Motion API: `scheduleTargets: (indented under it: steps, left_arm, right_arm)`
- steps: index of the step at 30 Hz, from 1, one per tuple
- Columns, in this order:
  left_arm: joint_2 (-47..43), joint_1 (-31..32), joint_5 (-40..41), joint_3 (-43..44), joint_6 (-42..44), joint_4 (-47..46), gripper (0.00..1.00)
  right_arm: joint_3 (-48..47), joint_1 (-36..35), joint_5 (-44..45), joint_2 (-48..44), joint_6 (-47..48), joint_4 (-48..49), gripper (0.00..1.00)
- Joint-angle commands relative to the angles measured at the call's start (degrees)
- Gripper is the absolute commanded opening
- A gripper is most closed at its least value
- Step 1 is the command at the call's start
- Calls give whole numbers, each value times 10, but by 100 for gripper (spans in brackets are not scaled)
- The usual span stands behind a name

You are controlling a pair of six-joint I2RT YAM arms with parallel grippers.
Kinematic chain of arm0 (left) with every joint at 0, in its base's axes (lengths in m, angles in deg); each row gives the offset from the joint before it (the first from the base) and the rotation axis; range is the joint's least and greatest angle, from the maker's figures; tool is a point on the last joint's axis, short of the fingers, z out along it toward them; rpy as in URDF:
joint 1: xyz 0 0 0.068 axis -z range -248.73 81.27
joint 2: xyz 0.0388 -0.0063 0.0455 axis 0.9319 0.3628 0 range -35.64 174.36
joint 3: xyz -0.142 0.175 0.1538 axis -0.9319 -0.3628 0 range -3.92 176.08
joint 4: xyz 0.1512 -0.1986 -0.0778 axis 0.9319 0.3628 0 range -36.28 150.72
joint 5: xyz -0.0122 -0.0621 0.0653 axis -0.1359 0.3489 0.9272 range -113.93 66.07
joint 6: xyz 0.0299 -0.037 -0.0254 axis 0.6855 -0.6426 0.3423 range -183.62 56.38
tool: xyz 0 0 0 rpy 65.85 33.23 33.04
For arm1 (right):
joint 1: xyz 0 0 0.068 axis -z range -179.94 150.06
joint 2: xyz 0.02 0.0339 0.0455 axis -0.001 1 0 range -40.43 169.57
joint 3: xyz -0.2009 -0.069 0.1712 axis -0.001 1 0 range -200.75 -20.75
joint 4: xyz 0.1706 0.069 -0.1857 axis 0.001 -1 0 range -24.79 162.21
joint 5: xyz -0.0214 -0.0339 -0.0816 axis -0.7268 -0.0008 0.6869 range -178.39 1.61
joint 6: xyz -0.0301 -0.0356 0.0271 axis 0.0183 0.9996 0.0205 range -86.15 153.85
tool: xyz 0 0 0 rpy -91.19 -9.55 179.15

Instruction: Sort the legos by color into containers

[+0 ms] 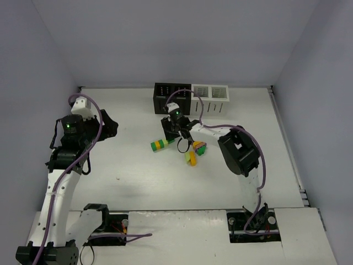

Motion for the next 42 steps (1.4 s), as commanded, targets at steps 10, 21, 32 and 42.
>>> scheduleTargets:
  steps: [10, 21, 32, 42]
  left_arm:
    - [-1, -5, -12, 24, -5, -26, 74]
    - [0, -4, -16, 24, -7, -26, 74]
    - [0, -4, -17, 23, -8, -26, 74]
    - [-2, -4, -17, 24, -8, -26, 74]
  right_arm:
    - [41, -23, 3, -18, -19, 52, 51]
    - [109, -25, 49, -62, -11, 56, 53]
    - [121, -25, 62, -79, 9, 50, 22]
    - [31, -9, 108, -147, 80, 30, 2]
